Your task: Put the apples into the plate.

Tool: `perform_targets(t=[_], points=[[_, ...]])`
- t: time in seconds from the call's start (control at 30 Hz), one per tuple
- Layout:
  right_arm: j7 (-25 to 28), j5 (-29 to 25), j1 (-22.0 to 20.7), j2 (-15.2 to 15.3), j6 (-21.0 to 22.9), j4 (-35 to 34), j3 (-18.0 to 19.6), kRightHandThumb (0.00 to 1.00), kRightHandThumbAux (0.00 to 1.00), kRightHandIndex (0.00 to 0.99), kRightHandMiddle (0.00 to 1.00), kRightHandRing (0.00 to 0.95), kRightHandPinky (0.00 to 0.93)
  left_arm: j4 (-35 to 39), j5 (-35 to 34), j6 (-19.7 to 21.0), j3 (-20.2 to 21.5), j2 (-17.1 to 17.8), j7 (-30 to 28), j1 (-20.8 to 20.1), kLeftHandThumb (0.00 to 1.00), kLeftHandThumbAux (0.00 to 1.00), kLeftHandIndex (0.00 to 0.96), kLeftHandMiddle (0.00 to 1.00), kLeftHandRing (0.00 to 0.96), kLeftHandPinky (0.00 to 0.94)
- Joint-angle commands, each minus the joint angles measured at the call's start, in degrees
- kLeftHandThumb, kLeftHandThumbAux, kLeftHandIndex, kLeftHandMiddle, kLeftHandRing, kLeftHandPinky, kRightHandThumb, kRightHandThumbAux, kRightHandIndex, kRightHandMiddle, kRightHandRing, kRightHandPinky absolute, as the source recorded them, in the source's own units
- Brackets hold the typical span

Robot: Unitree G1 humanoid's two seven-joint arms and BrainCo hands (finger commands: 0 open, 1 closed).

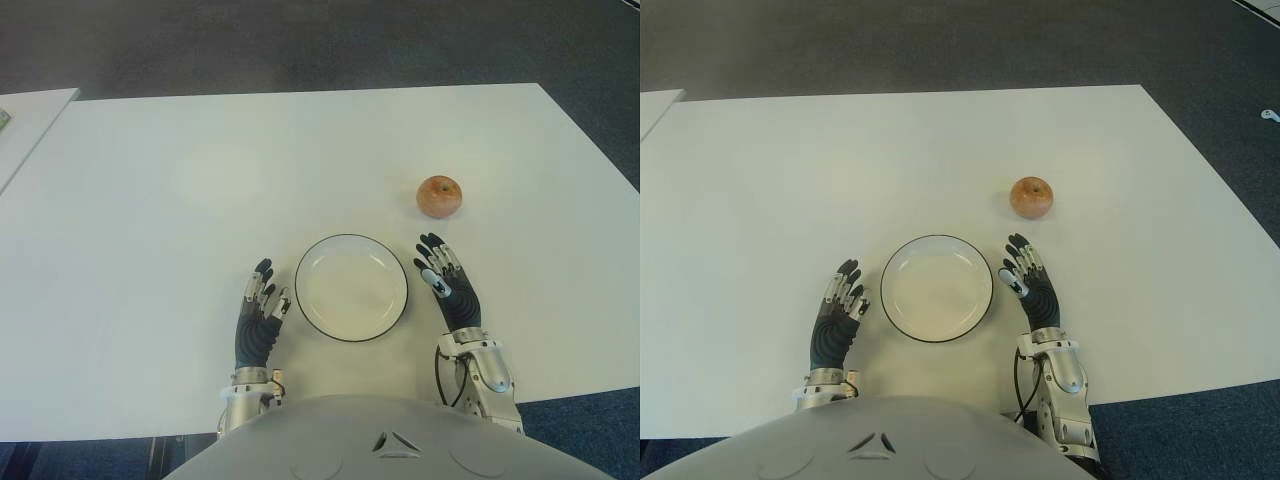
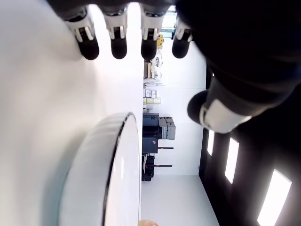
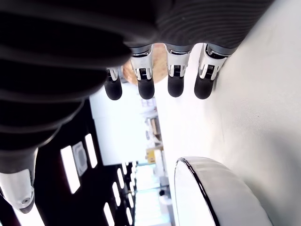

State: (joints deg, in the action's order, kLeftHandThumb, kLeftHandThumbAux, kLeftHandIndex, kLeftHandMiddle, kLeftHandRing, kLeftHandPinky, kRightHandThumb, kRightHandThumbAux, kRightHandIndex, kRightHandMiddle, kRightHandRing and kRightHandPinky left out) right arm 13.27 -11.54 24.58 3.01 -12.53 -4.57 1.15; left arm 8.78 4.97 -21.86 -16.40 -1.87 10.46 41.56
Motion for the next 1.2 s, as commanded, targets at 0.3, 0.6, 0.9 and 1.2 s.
perform_targets(t=[0.3, 0.6, 0.9, 1.2], points=[[0.55, -1.49, 0.26, -0.94, 0.61, -0.07, 0.07, 0.208, 0.592, 0.098, 0.046, 0.001, 0.021, -1.14, -0.91, 0.66, -1.12, -1.71, -0.64, -0.57, 0.112, 0.626, 0.0, 0.001, 0.0, 0.0], [-3.23, 2.88, -3.11, -0.76, -1.26, -4.34, 1.23, 0.253, 0.603, 0.137, 0.063, 0.012, 0.028, -1.81, -0.93, 0.32, -0.99, -2.22, 0.01, -1.21, 0.117, 0.632, 0.0, 0.0, 0.0, 0.0], [-21.22, 38.47, -8.1, 7.54, -21.96, 0.05, 2.2, 0.312, 0.568, 0.1, 0.08, 0.042, 0.026, -2.74, -0.86, 1.24, -1.16, -2.63, 0.14, -1.89, 0.126, 0.633, 0.0, 0.0, 0.0, 0.0], [-33.6, 59.09, -11.77, 13.92, -16.39, -1.22, 0.02, 0.434, 0.468, 0.08, 0.047, 0.006, 0.0, -4.91, -0.03, 0.4, -1.06, -2.66, 0.39, -3.36, 0.099, 0.636, 0.0, 0.0, 0.0, 0.0]])
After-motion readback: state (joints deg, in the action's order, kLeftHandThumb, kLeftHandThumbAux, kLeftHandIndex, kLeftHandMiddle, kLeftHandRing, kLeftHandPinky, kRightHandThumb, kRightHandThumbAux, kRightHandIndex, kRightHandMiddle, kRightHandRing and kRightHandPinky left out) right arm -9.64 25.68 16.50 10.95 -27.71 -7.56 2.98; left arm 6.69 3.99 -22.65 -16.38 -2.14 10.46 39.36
